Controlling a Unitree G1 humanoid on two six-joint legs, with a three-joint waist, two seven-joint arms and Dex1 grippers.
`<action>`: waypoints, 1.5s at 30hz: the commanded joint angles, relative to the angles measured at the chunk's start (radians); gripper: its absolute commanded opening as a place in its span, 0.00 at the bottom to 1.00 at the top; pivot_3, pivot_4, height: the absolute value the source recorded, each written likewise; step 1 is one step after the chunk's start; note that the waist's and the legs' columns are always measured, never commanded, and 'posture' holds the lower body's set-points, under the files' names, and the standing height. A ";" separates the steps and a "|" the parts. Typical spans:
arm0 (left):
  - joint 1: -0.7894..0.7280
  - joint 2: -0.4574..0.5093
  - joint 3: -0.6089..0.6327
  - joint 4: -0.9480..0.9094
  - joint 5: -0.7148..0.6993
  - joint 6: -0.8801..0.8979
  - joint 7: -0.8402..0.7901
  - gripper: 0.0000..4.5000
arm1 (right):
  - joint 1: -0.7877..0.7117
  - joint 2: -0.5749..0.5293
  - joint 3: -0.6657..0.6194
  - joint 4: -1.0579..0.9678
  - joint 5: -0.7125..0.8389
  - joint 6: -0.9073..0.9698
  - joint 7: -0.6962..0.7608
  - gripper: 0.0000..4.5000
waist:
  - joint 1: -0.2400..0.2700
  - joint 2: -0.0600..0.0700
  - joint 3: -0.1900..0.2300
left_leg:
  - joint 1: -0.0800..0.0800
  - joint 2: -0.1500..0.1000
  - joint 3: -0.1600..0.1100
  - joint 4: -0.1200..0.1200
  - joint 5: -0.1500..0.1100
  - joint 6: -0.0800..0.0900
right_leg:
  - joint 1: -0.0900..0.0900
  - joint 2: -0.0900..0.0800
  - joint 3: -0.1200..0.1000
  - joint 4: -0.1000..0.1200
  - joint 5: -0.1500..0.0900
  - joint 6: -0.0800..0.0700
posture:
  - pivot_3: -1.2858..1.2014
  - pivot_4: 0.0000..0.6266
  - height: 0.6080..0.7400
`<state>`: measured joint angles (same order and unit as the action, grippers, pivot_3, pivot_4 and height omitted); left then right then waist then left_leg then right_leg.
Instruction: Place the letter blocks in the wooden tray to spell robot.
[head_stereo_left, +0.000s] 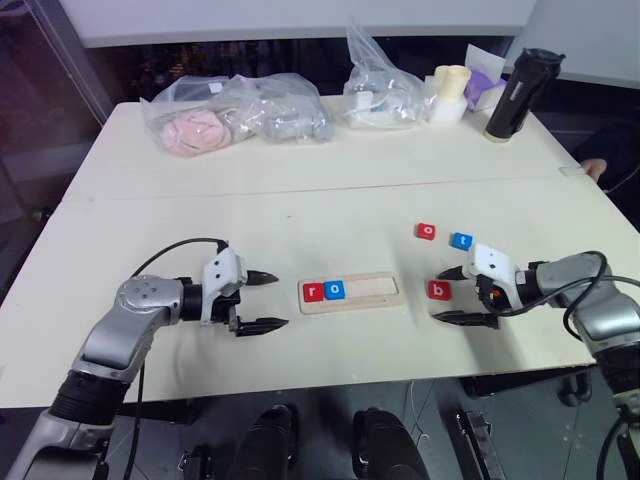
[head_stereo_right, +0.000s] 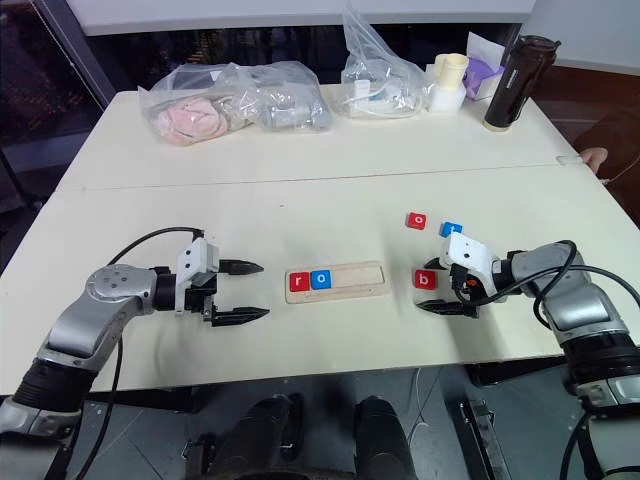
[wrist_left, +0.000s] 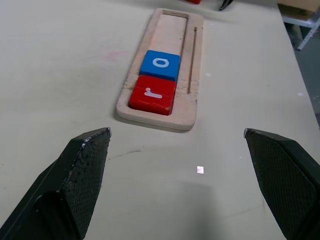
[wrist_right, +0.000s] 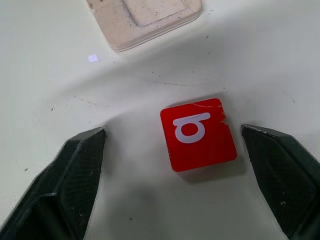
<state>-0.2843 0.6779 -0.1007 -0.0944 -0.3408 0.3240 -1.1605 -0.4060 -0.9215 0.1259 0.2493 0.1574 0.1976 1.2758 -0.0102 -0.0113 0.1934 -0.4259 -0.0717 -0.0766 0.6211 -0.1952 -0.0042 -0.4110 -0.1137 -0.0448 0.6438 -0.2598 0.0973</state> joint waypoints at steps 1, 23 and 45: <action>-0.001 0.010 0.022 -0.033 -0.018 -0.001 0.002 1.00 | -0.009 0.007 -0.001 0.003 -0.011 0.002 0.003 0.58 | 0.001 0.000 0.000 | 0.000 0.000 0.000 0.000 0.000 0.000 | 0.000 0.000 0.000 0.000 0.000 0.000 | 0.52 0.24 0.88; -0.014 0.001 0.012 -0.031 -0.017 0.005 0.009 1.00 | -0.236 0.182 0.154 -0.232 -0.041 0.070 0.009 0.25 | 0.003 0.000 0.000 | -0.001 -0.001 0.000 0.001 0.000 0.000 | -0.001 -0.001 0.001 0.001 0.000 0.000 | 0.52 0.24 0.88; 0.038 0.019 0.029 -0.099 -0.040 0.035 0.055 1.00 | -0.301 0.296 0.225 -0.029 -0.132 -0.045 0.022 0.25 | 0.000 0.000 0.000 | -0.001 -0.001 0.000 0.002 0.000 0.000 | -0.001 0.000 0.001 0.003 0.000 0.000 | 0.52 0.24 0.88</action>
<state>-0.2475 0.6870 -0.1000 -0.1607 -0.3630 0.3630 -1.1085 -0.6812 -0.6294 0.3569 0.2262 0.0222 0.1665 1.2933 -0.0097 -0.0112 0.1936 -0.4265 -0.0726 -0.0766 0.6227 -0.1951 -0.0042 -0.4125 -0.1132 -0.0442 0.6467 -0.2595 0.0978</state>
